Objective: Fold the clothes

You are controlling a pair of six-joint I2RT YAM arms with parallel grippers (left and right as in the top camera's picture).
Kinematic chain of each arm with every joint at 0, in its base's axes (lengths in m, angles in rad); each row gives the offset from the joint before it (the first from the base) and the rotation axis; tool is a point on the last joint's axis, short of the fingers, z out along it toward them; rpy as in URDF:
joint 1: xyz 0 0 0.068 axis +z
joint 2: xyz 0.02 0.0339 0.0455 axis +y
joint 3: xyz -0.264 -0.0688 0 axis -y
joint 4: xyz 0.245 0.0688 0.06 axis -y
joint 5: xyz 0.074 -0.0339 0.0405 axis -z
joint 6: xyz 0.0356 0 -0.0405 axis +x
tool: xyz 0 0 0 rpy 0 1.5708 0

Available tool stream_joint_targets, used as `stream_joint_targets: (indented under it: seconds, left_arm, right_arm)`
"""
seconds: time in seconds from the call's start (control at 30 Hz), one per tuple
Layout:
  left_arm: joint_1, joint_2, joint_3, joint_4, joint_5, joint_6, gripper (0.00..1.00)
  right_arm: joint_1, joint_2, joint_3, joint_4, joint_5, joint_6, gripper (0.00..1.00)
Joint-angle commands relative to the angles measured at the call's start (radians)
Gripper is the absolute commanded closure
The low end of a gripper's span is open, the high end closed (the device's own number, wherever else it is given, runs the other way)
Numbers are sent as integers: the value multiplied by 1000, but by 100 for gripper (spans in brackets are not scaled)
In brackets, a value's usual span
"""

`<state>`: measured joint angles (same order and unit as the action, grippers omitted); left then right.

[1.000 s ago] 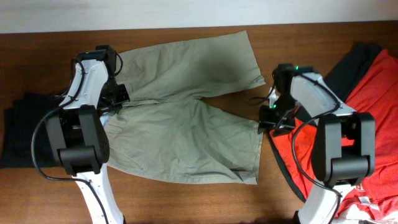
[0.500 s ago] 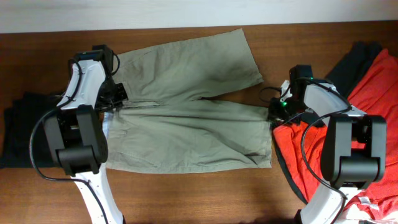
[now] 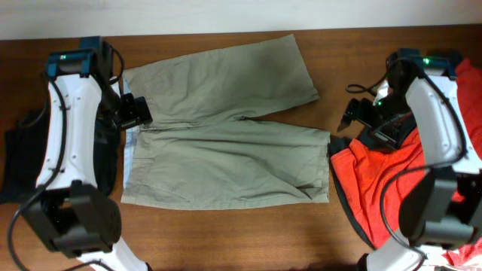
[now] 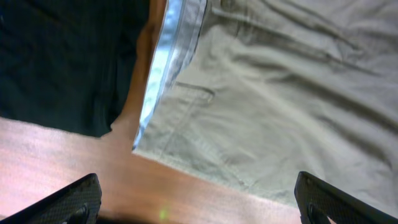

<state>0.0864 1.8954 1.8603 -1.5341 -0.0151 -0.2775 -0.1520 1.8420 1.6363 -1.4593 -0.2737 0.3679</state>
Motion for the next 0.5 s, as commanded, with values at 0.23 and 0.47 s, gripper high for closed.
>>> stream_joint_targets:
  seconds: [0.23,0.47]
  left_arm:
    - [8,-713,-972,488,25,-237,1]
    - [8,-710,-1337,826,-42,-494,7]
  right_arm:
    - [169,-597,-806,423,15,324,9]
    - [219,-593,-906,612,14,374,9]
